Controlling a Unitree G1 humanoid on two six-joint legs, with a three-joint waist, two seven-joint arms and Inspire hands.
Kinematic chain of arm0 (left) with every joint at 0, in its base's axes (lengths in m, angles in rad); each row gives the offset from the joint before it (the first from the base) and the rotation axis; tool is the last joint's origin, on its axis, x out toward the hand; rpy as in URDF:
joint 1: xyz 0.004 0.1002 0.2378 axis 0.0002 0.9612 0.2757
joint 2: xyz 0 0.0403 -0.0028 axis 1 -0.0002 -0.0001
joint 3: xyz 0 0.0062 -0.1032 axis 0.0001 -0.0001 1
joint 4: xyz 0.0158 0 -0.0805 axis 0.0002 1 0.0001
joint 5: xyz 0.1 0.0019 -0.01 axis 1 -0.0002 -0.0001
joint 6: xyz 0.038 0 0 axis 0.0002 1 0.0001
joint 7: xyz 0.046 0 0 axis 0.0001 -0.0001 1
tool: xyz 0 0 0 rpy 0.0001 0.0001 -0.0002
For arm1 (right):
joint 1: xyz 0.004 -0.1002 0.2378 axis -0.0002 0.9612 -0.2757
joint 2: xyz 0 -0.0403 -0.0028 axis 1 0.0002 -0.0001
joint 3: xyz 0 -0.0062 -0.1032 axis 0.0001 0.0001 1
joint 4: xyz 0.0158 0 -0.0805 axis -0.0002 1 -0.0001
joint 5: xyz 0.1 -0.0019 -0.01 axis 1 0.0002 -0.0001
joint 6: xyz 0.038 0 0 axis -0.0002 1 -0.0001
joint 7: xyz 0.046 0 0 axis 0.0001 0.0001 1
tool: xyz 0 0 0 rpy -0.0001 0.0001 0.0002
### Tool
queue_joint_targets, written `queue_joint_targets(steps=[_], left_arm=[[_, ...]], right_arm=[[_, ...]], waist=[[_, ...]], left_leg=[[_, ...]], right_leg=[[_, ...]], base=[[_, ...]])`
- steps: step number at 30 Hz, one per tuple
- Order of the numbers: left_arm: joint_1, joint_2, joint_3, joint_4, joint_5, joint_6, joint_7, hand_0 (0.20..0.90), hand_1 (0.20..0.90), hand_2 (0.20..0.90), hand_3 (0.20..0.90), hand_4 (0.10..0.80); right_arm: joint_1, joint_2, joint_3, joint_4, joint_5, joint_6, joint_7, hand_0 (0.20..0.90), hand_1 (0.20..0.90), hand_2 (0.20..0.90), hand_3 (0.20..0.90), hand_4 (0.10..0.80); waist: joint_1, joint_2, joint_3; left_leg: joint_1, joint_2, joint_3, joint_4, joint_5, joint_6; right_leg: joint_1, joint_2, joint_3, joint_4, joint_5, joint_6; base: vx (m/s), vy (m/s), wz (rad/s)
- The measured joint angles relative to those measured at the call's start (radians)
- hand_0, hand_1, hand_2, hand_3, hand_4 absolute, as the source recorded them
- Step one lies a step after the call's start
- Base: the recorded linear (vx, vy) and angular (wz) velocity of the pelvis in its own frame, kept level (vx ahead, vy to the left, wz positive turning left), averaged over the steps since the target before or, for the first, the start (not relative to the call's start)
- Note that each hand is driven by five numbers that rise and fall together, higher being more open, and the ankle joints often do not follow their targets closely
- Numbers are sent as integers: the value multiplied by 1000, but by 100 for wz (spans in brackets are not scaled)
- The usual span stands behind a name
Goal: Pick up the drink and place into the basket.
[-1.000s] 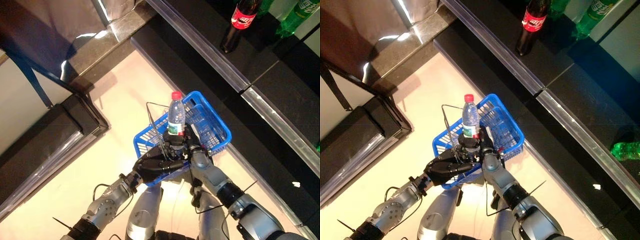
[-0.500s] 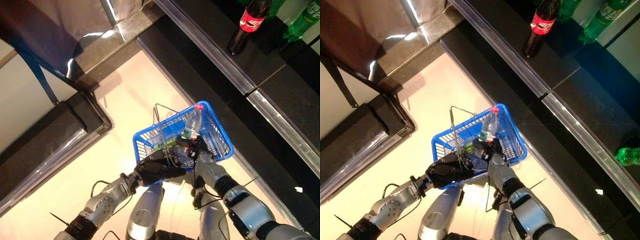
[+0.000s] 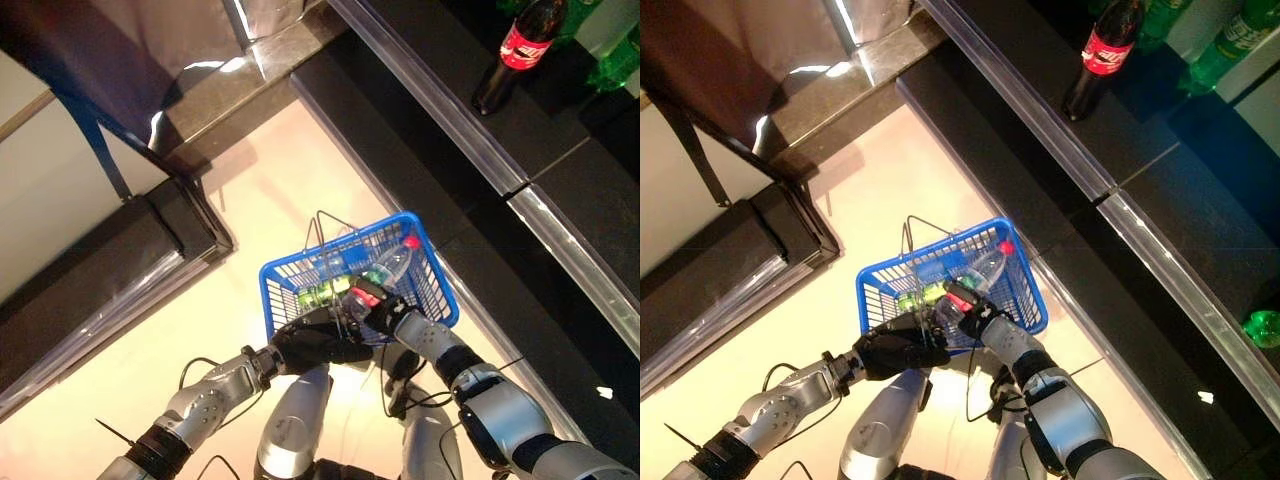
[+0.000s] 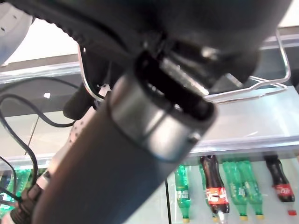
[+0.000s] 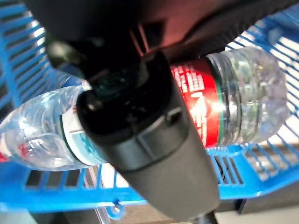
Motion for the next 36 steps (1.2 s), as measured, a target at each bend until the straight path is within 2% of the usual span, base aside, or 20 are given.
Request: queue_joint_targets(steps=[4,5,6,7,20,25,31,36], left_arm=[[0,-3,-1,-3,0,6,0,300,300,300,200,100],[0,-3,-2,-3,0,6,0,300,300,300,200,100],[0,-3,-2,-3,0,10,0,300,300,300,200,100],[0,-3,-2,-4,0,12,0,300,300,300,200,100],[0,-3,-10,-20,-6,20,0,300,300,300,200,100],[0,-8,-10,-19,-6,20,13,300,300,300,200,100],[15,-3,16,-25,-10,18,7,300,300,300,200,100],[75,3,52,-32,-8,-32,-13,300,300,300,200,100]], right_arm=[[-29,-7,-22,46,19,47,0,300,300,300,200,100],[-37,-8,-27,60,20,56,1,486,486,486,417,317],[-50,-9,-37,85,19,70,8,858,858,858,851,751],[-53,-9,-37,91,19,75,8,900,900,900,900,800],[-67,-21,-76,136,-4,83,31,900,900,900,900,800],[-51,-29,-61,101,-63,50,59,900,900,900,900,800],[97,-68,9,-190,-110,-52,75,900,900,900,900,800],[267,-112,81,-536,-170,-97,69,900,900,900,900,800]], waist=[[4,0,0],[5,0,0],[5,0,0],[5,0,0],[5,0,0],[3,-1,0],[-1,-7,1],[-38,-43,2]], left_leg=[[0,-1,-2,3,0,0],[0,-1,-3,4,0,0],[0,-1,-4,4,0,0],[0,-1,-5,5,0,0],[0,-5,-7,8,0,0],[-3,-4,-8,8,0,0],[-7,-4,-7,9,-2,3],[-17,-1,2,12,-7,7]], right_leg=[[0,-2,0,5,-2,0],[0,-2,-1,6,-3,0],[1,-2,-2,7,-4,0],[1,-2,-3,7,-4,0],[2,1,-3,8,-4,1],[1,3,-3,8,-4,1],[-2,3,-4,6,-5,2],[-12,6,1,4,-4,2]], base=[[0,0,0],[0,0,0],[0,0,0],[0,0,0],[0,0,0],[0,0,0],[0,0,0],[1,-8,-3]])
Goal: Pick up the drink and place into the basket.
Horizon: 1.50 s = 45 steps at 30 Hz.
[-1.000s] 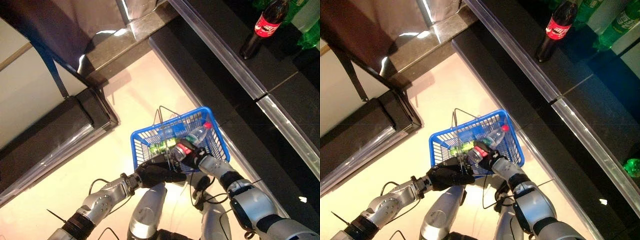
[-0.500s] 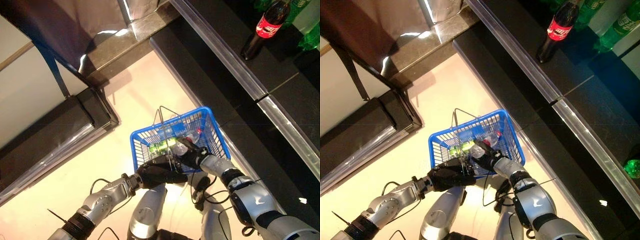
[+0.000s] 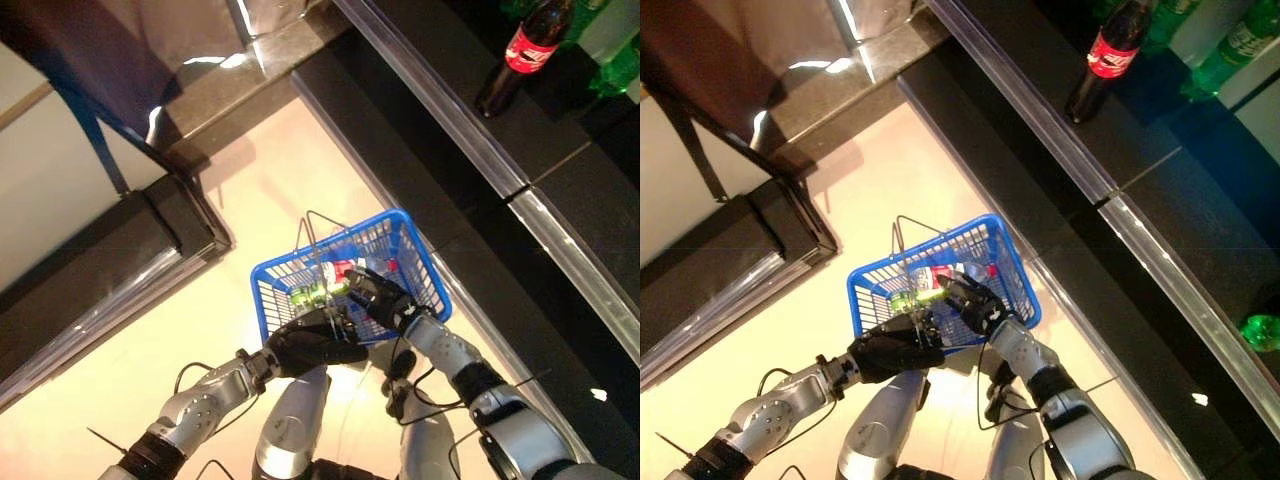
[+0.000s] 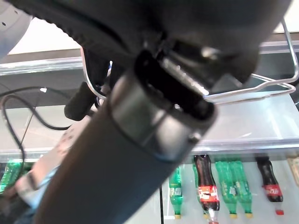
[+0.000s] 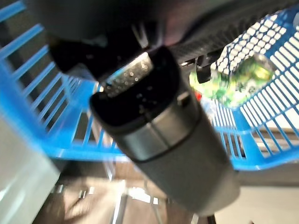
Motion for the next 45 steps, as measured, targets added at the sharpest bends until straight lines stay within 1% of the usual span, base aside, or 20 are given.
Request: queue_joint_targets(steps=[3,5,7,12,15,18,22,23,25,28,30,32,33,35,36,38,41,42,44,45], left_arm=[[49,-2,32,0,0,-48,-3,300,300,300,200,100],[81,-1,51,0,0,-74,-4,300,300,300,200,100],[103,-1,70,1,0,-88,-4,300,300,300,200,100],[154,0,86,2,-1,-141,-4,300,300,300,200,100],[186,0,107,5,-1,-145,1,300,300,300,200,100],[207,-5,114,5,-1,-148,43,300,300,300,200,100],[228,-42,124,32,1,-162,144,300,300,300,200,100],[234,-68,142,66,8,-168,174,300,300,300,200,100],[250,-103,174,138,9,-185,222,300,300,300,200,100],[266,-153,201,221,30,-195,272,300,300,300,200,100],[285,-209,232,289,76,-214,302,300,300,300,200,100],[296,-237,232,361,100,-231,322,300,300,300,200,100],[300,-254,235,396,123,-234,349,300,300,300,200,100],[305,-286,262,480,155,-243,356,300,300,300,200,100],[312,-301,277,532,174,-250,373,300,300,300,200,100],[298,-319,305,605,179,-269,379,300,300,300,200,100],[268,-361,335,765,186,-290,400,300,300,300,200,100],[261,-379,347,818,199,-304,400,300,300,300,200,100],[209,-391,354,909,215,-315,400,300,300,300,200,100],[192,-396,352,944,224,-316,401,300,300,300,200,100]], right_arm=[[117,-12,7,-189,-69,-12,20,900,900,900,900,800],[181,-15,6,-271,-106,-25,46,900,900,900,900,800],[229,-19,7,-321,-130,-37,78,900,900,900,900,800],[345,-99,-7,-438,-149,-37,112,900,900,900,900,800],[401,-138,-12,-494,-180,-34,143,900,900,900,900,800],[446,-177,-17,-545,-189,-36,216,900,900,900,900,800],[470,-177,-21,-605,-244,-40,294,900,900,900,900,800],[483,-173,-31,-627,-268,-50,329,900,900,900,900,800],[497,-160,-43,-639,-297,-71,356,900,900,900,900,800],[542,-151,-79,-641,-336,-75,358,900,900,900,900,800],[577,-108,-121,-593,-342,-78,353,900,900,900,900,800],[607,-102,-134,-546,-343,-80,349,900,900,900,900,800],[629,-88,-149,-523,-342,-82,337,900,900,900,900,800],[658,-55,-176,-459,-336,-88,337,900,900,900,900,800],[669,-23,-196,-402,-331,-98,336,900,900,900,900,800],[699,-5,-206,-315,-333,-111,333,900,900,900,900,800],[684,30,-216,-90,-378,-116,300,900,900,900,900,800],[668,41,-220,-4,-407,-117,281,900,900,900,900,800],[651,71,-238,197,-498,-122,221,900,900,900,900,800],[650,78,-239,262,-524,-130,199,900,900,900,900,800]], waist=[[-33,-25,0],[-45,-41,-1],[-46,-61,-1],[-79,-72,-3],[-96,-77,-3],[-100,-79,-5],[-127,-95,-14],[-131,-98,-18],[-152,-110,-51],[-163,-119,-96],[-184,-122,-148],[-209,-121,-217],[-217,-118,-241],[-244,-117,-277],[-257,-117,-299],[-284,-115,-331],[-305,-100,-389],[-312,-95,-397],[-315,-88,-417],[-315,-85,-421]], left_leg=[[0,4,6,3,-6,0],[4,8,10,4,-10,-2],[17,18,27,3,-17,-3],[38,29,30,-1,-22,-4],[68,36,41,-17,-23,-4],[116,42,58,-40,-25,-4],[181,51,82,-79,-25,-4],[211,54,93,-97,-25,-4],[231,60,104,-122,-24,-4],[259,65,124,-152,-24,-4],[303,67,137,-184,-24,-4],[322,69,139,-213,-24,-4],[342,72,141,-229,-24,-3],[361,74,148,-247,-24,-3],[370,76,167,-252,-25,-2],[377,76,192,-262,-25,-1],[393,76,231,-272,-29,5],[404,76,248,-277,-29,6],[408,74,267,-277,-30,8],[410,73,274,-277,-30,8]], right_leg=[[1,5,4,-5,1,1],[6,10,7,-10,2,0],[12,21,24,-18,6,-2],[46,35,26,-53,19,-2],[76,44,31,-80,29,-3],[111,52,51,-101,32,-2],[157,57,71,-124,34,0],[177,61,82,-135,35,2],[188,66,88,-153,36,3],[200,74,106,-173,38,5],[232,79,124,-198,40,8],[236,85,147,-218,44,14],[244,90,159,-225,45,15],[248,94,174,-227,45,15],[246,99,193,-227,46,16],[244,102,211,-239,55,17],[244,106,247,-259,67,20],[246,104,248,-259,68,19],[244,103,249,-268,76,21],[244,102,250,-273,80,23]], base=[[17,-18,-5],[22,-19,-11],[38,-28,-23],[52,-17,-6],[93,6,-10],[123,15,-23],[120,14,-18],[73,11,-26],[101,22,-20],[66,20,-20],[-5,15,-29],[-21,29,-34],[-21,57,-33],[-23,55,-31],[-29,88,-33],[-38,124,-36],[-33,85,-41],[-27,88,-38],[-35,107,-33],[-43,111,-31]])
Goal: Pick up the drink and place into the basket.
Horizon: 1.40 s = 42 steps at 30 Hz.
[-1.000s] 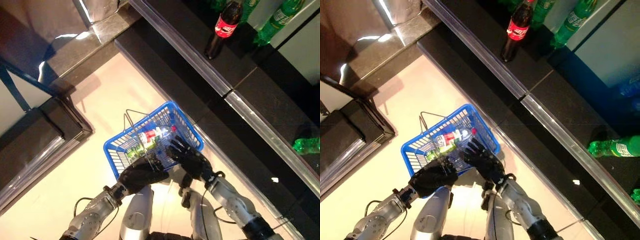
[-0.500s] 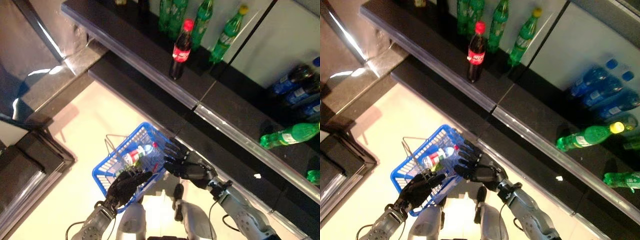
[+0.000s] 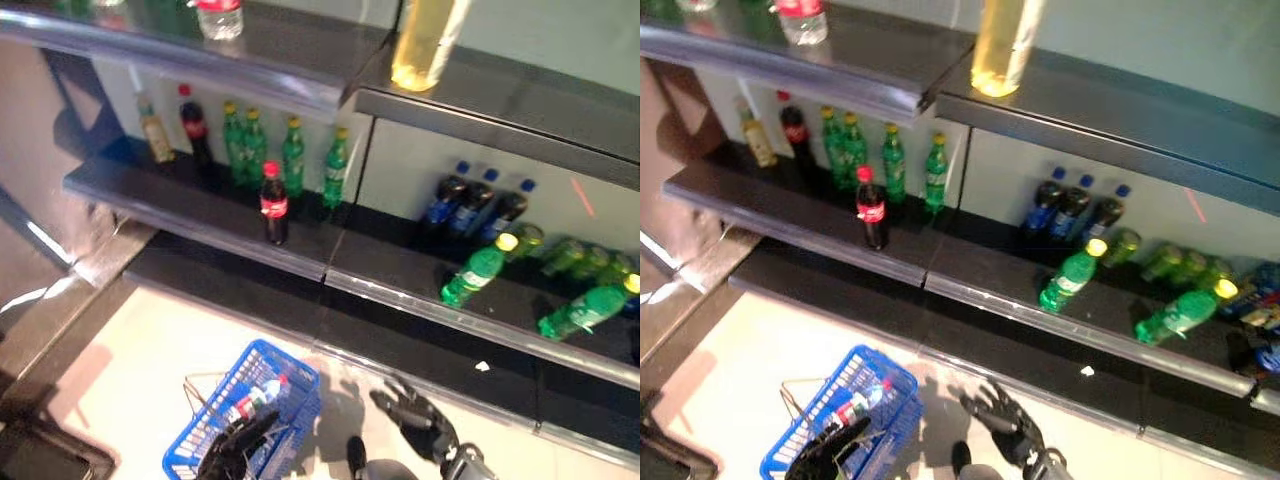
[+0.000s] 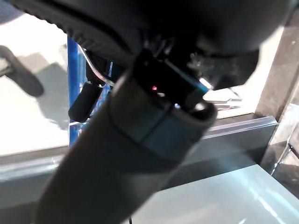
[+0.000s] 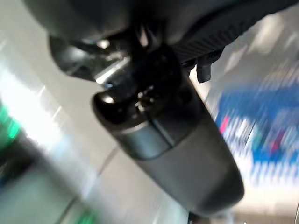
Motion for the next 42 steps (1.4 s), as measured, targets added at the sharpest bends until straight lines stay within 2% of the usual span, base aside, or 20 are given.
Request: queue_joint_targets(steps=[10,13,15,17,18,20,21,22,23,24,25,27,30,32,33,35,36,38,39,42], left_arm=[[-34,0,-11,183,75,-28,-12,300,300,300,200,100],[-21,5,-3,200,89,-34,-11,300,300,300,200,100],[-10,11,7,202,116,-40,-7,300,300,300,200,100],[-11,26,8,213,142,-45,-7,300,300,300,200,100],[-16,35,6,230,144,-46,-7,300,300,300,200,100],[-28,45,17,260,144,-52,-7,300,300,300,200,100],[-36,41,43,288,146,-72,-5,300,300,300,200,100],[-38,33,64,285,146,-78,-8,300,300,300,200,100],[-47,21,69,274,145,-78,-7,300,300,300,200,100],[-52,-2,91,269,145,-77,-4,300,300,300,200,100],[-49,-1,108,271,146,-75,3,300,300,300,200,100],[-42,34,119,273,147,-73,20,300,300,300,200,100],[-34,41,165,299,145,-69,32,300,300,300,200,100],[-31,34,186,304,127,-76,34,300,300,300,200,100],[-29,33,182,300,124,-78,24,300,300,300,200,100],[-33,19,181,278,88,-79,16,300,300,300,200,100],[-36,5,173,259,42,-89,14,300,300,300,200,100],[-44,-36,171,229,-31,-105,13,300,300,300,200,100],[-40,-64,172,228,-55,-110,15,300,300,300,200,100],[-33,-33,167,240,-46,-97,24,300,300,300,200,100]], right_arm=[[-40,35,-77,219,-116,-100,-141,900,900,900,900,800],[-48,37,-101,237,-135,-116,-146,900,900,900,900,800],[-72,37,-141,294,-149,-117,-152,900,900,900,900,800],[-98,32,-154,331,-172,-125,-164,900,900,900,900,800],[-110,27,-153,356,-175,-126,-175,900,900,900,900,800],[-128,23,-141,394,-193,-123,-201,900,900,900,900,800],[-164,26,-122,409,-211,-121,-217,900,900,900,900,800],[-189,18,-113,406,-215,-121,-223,900,900,900,900,800],[-198,12,-102,400,-239,-115,-235,900,900,900,900,800],[-227,-10,-87,418,-292,-104,-259,900,900,900,900,800],[-221,-4,-73,416,-301,-99,-264,900,900,900,900,800],[-183,14,-81,390,-290,-93,-264,900,900,900,900,800],[-162,13,-81,390,-290,-98,-263,900,900,900,900,800],[-132,12,-77,406,-290,-94,-253,900,900,900,900,800],[-124,5,-77,416,-290,-92,-249,900,900,900,900,800],[-126,-9,-77,426,-293,-82,-247,900,900,900,900,800],[-134,-19,-76,429,-308,-75,-240,900,900,900,900,800],[-163,-43,-74,431,-331,-65,-228,900,900,900,900,800],[-176,-69,-64,440,-336,-58,-227,900,900,900,900,800],[-159,3,-16,446,-335,-42,-218,900,900,900,900,800]], waist=[[-64,3,-33],[-67,-4,-39],[-56,0,-39],[-50,1,-38],[-48,-2,-39],[-18,-12,-38],[12,-22,-27],[20,-10,-16],[19,12,-12],[59,69,2],[56,86,5],[36,66,-17],[16,47,-29],[17,5,-47],[13,-9,-49],[13,-28,-38],[32,-41,-24],[74,-17,-1],[104,32,9],[108,13,10]], left_leg=[[12,-12,110,-10,-2,3],[26,-5,209,-37,4,-1],[28,30,306,-53,10,-8],[28,60,329,-52,18,-22],[33,70,332,-46,19,-23],[46,73,334,-11,16,-26],[19,94,347,61,-17,-25],[-6,89,337,65,-35,-17],[-1,74,322,0,-28,-13],[47,119,356,-46,29,-85],[43,132,360,-32,26,-89],[58,156,366,-11,20,-106],[56,237,349,97,35,-87],[3,273,264,264,60,-92],[-5,248,170,245,29,-125],[-9,168,23,124,20,-132],[-6,83,-139,42,8,-98],[-17,-12,-264,-60,23,-27],[-38,-3,-300,-43,33,-12],[-35,-1,-251,44,-27,-20]], right_leg=[[-41,5,78,-34,63,7],[-85,-27,-39,-40,58,17],[-128,-47,-102,62,34,57],[-145,-83,-124,171,-8,93],[-128,-104,-155,211,-30,77],[-83,-86,-192,149,-42,29],[-86,-81,-226,120,-11,-20],[-85,-71,-227,86,16,-35],[-88,-42,-239,22,40,-31],[-65,-33,-326,10,18,-43],[-54,-54,-345,57,-6,-30],[-50,-85,-341,195,-136,15],[1,3,-305,121,-102,-40],[45,35,-237,40,-77,-82],[53,44,-167,13,-77,-100],[52,53,-63,-3,-61,-102],[38,57,35,-1,-52,-102],[1,86,131,3,-33,-102],[-20,126,110,40,-40,-81],[-16,118,-10,125,-117,-81]], base=[[-62,56,-32],[-215,-94,-93],[-318,-134,-96],[-267,-160,-59],[-212,-215,-43],[-157,-210,-87],[-107,-307,-133],[-118,-359,-121],[-105,-411,-169],[-93,-356,-149],[-97,-391,-140],[-120,-503,-70],[-64,-489,-71],[67,-325,-90],[150,-339,-86],[149,-280,-78],[136,-265,-135],[188,-287,-209],[188,-215,-245],[259,-186,-107]])
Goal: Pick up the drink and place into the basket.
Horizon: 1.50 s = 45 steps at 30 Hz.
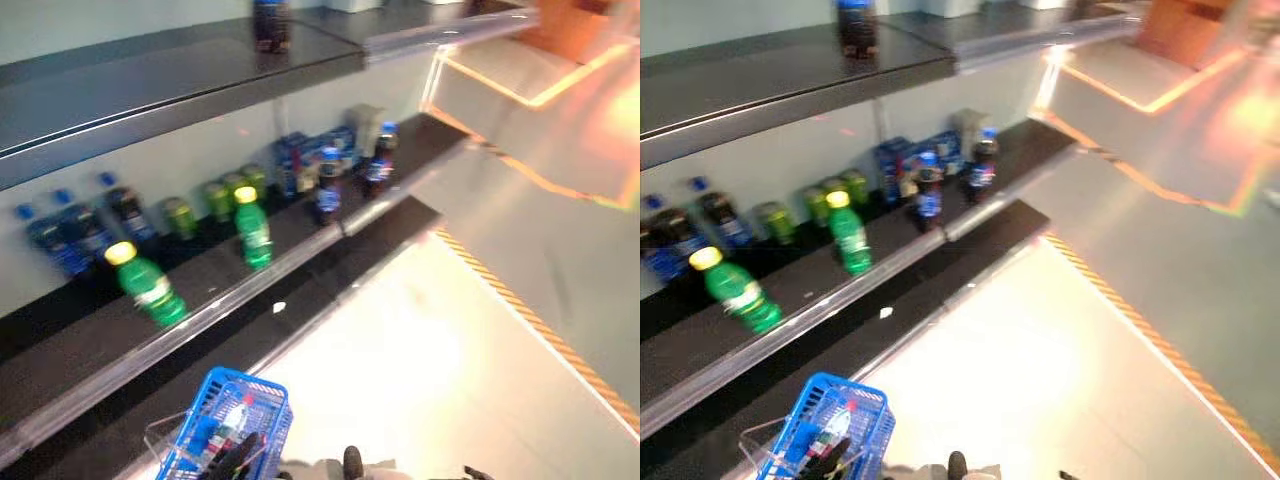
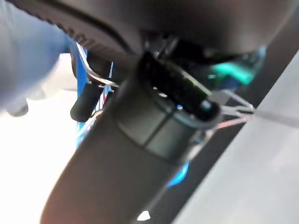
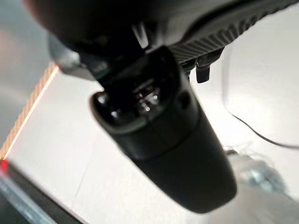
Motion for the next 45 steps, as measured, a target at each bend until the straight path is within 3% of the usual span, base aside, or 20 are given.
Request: queue_joint_targets(steps=[3,5,7,8,9,12,15,17,18,20,23,25,26,28,31,33,34,36,40,45], left_arm=[[-34,12,-56,13,7,2,-5,300,300,300,200,100],[-44,6,-60,27,4,-7,-27,300,300,300,200,100],[-60,-29,-50,29,-6,-13,-42,300,300,300,200,100],[-63,-51,-40,33,-18,-11,-40,300,300,300,200,100],[-60,-48,-15,31,-27,-8,-34,300,300,300,200,100],[-48,-2,45,34,-40,3,6,300,300,300,200,100],[-87,5,54,50,-38,20,17,300,300,300,200,100],[-93,21,28,50,-49,33,31,300,300,300,200,100],[-98,25,10,47,-52,35,36,300,300,300,200,100],[-96,26,-18,45,-54,35,43,300,300,300,200,100],[-98,27,-20,44,-45,37,46,300,300,300,200,100],[-86,53,-18,41,-45,37,41,300,300,300,200,100],[-89,41,-20,36,-44,36,45,300,300,300,200,100],[-74,14,-21,10,-37,27,38,300,300,300,200,100],[-44,18,-8,-4,-6,23,39,300,300,300,200,100],[-73,38,-8,-2,46,19,36,300,300,300,200,100],[-85,39,-16,-3,67,19,36,300,300,300,200,100],[-75,32,-38,-2,70,26,31,300,300,300,200,100],[-40,8,-51,52,74,29,12,300,300,300,200,100],[-34,-15,-48,72,94,32,-10,300,300,300,200,100]], right_arm=[[1,21,6,36,6,26,-2,900,900,900,900,800],[-19,25,24,58,0,29,-1,900,900,900,900,800],[-30,-7,27,59,-10,23,-2,900,900,900,900,800],[-42,-29,27,60,-17,22,-6,900,900,900,900,800],[-67,-20,29,65,-24,27,-14,900,900,900,900,800],[-77,26,40,82,-28,28,-12,900,900,900,900,800],[-95,26,51,72,-33,3,-15,900,900,900,900,800],[-73,24,65,21,-24,2,-22,900,900,900,900,800],[-70,20,61,11,-21,0,-25,900,900,900,900,800],[-76,8,61,10,-20,-16,-34,900,900,900,900,800],[-79,-23,61,16,27,-42,-46,900,900,900,900,800],[-73,-9,62,55,26,-32,-49,900,900,900,900,800],[-73,-13,61,62,18,-24,-46,900,900,900,900,800],[-81,-39,79,43,-38,-17,-58,900,900,900,900,800],[-112,-54,98,-14,-17,-8,-56,900,900,900,900,800],[-117,-36,84,-29,20,-6,-57,900,900,900,900,800],[-117,-35,77,-26,20,-6,-56,900,900,900,900,800],[-120,-34,65,-20,21,-10,-46,900,900,900,900,800],[-130,-29,58,-10,19,4,-30,900,900,900,900,800],[-108,-16,43,26,13,21,-17,900,900,900,900,800]], waist=[[7,-6,19],[46,-34,45],[56,13,55],[62,69,71],[80,72,89],[59,-25,61],[58,-17,66],[43,-19,65],[24,-12,62],[7,14,56],[-70,93,73],[-77,43,71],[-71,54,74],[-41,88,84],[14,77,75],[16,21,70],[33,6,71],[45,-20,50],[62,-30,46],[78,57,32]], left_leg=[[-15,-20,-7,93,-16,-31],[-136,-103,-25,286,-52,-59],[-187,-111,-27,169,-44,-49],[-205,-75,-21,171,19,15],[-193,-65,15,180,20,38],[-143,-104,33,151,7,60],[-140,-64,45,224,-46,46],[-70,-40,-2,163,-39,40],[-38,-33,-55,117,-30,33],[-33,-17,-127,79,-22,20],[-46,60,-297,61,-22,-18],[-44,32,-322,80,-22,-20],[-24,49,-324,83,-36,-45],[-34,100,-288,102,2,-104],[-88,139,-223,108,117,-109],[-159,136,-124,98,267,-101],[-171,127,-44,123,272,-76],[-195,81,35,204,188,-58],[-91,-18,33,88,138,-24],[-45,33,88,-18,57,-24]], right_leg=[[35,-4,18,-51,12,-23],[100,-45,115,-132,45,-47],[84,-32,102,-125,29,-20],[89,11,82,-90,23,-5],[64,22,69,36,-41,-2],[51,-3,4,301,-255,21],[-39,38,7,522,-203,123],[-64,42,-26,610,-162,93],[-79,24,-32,603,-185,54],[-129,-32,-17,490,-199,33],[-101,-55,174,59,-75,65],[-19,-150,191,-102,33,103],[12,-149,147,-94,99,138],[15,-114,72,-52,70,107],[36,-75,-16,-63,59,42],[52,-93,-119,-102,53,-7],[58,-90,-159,-112,54,-35],[65,-95,-216,-133,52,-45],[60,-91,-211,-130,54,-55],[57,-36,-225,-127,61,-39]], base=[[348,-140,-15],[415,-151,-57],[322,-108,-61],[362,-125,-72],[363,-141,-65],[358,-158,-24],[327,-222,-2],[350,-413,34],[344,-495,49],[343,-539,54],[328,-678,136],[119,-508,150],[111,-479,140],[72,-611,91],[28,-437,77],[-17,-436,164],[-43,-344,149],[16,-213,89],[132,-154,38],[156,-58,25]])
